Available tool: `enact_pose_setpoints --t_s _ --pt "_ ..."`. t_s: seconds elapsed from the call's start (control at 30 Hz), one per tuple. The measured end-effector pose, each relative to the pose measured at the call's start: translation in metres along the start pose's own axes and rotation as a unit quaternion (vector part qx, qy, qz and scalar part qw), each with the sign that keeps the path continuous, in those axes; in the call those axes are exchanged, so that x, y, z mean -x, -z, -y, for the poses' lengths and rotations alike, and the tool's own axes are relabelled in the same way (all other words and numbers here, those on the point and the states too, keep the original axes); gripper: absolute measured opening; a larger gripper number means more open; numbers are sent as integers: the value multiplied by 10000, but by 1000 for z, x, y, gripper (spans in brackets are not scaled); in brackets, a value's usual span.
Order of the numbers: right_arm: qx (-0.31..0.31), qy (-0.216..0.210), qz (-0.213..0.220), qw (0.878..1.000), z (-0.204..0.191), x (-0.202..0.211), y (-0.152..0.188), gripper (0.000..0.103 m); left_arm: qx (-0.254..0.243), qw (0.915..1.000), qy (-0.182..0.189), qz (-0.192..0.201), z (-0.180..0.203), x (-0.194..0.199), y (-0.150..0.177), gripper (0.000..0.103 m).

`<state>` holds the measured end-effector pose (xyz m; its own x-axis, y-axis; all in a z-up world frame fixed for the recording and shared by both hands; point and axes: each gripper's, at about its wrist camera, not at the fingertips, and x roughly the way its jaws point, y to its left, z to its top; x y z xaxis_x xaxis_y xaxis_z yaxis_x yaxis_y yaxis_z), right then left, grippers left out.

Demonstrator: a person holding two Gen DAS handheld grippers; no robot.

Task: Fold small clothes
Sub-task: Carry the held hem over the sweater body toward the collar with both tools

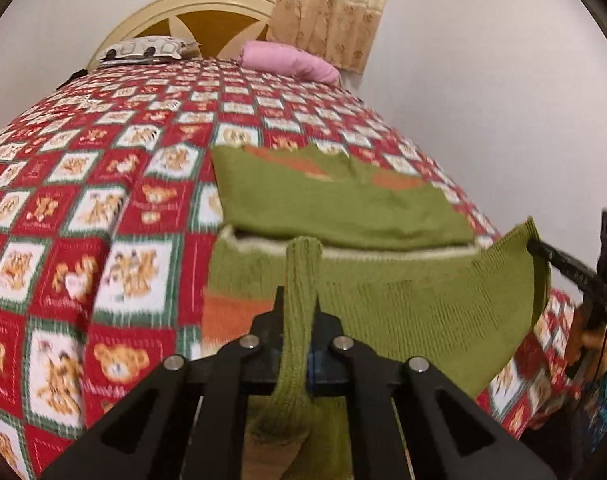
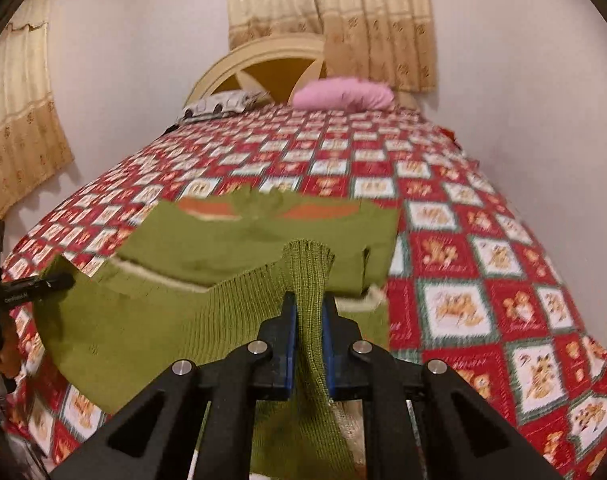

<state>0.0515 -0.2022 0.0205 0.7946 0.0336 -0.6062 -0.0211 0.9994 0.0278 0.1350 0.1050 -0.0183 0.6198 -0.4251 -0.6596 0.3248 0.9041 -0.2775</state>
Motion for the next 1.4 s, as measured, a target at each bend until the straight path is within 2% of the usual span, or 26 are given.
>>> enact_pose_setpoints --t_s 0.1,0.53,0.87,0.97,1.03,1.13,1.17,1.2,1.23,1.27,1.3,1.4 --pt "-33 73 98 9999 -2 -1 -8 10 187 9998 -77 31 -6 -6 -16 7" --pt "97 452 241 9986 1 -29 -50 10 440 9983 -373 -88 -23 -44 -64 7" --pt "233 787 248 9963 10 -88 -100 10 583 9963 -629 22 -35 -78 -126 7" --pt "270 868 97 9958 13 -109 -102 10 481 9961 -732 35 -39 -87 -136 7" --pt "264 864 -3 9959 14 -118 -99 10 296 9975 -638 -80 -40 -92 -136 7" --pt "194 769 -101 9968 16 -126 -91 10 140 9987 -346 -344 -43 -100 -127 17" --pt "180 757 -118 9969 17 -127 -88 10 105 9987 -252 -436 -44 -103 -121 29" --pt "153 746 -144 9970 17 -129 -86 10 76 9984 -250 -493 -42 -106 -118 45" --pt "116 725 -181 9971 18 -131 -84 10 33 9980 -304 -547 -40 -110 -114 54" --pt "60 700 -223 9973 19 -133 -81 10 -9 9978 -369 -551 -38 -113 -109 69" --pt "14 685 -241 9974 20 -134 -80 10 -32 9978 -405 -530 -36 -115 -105 72" --pt "-28 663 -263 9974 21 -134 -78 10 -57 9974 -468 -537 -32 -122 -99 69"
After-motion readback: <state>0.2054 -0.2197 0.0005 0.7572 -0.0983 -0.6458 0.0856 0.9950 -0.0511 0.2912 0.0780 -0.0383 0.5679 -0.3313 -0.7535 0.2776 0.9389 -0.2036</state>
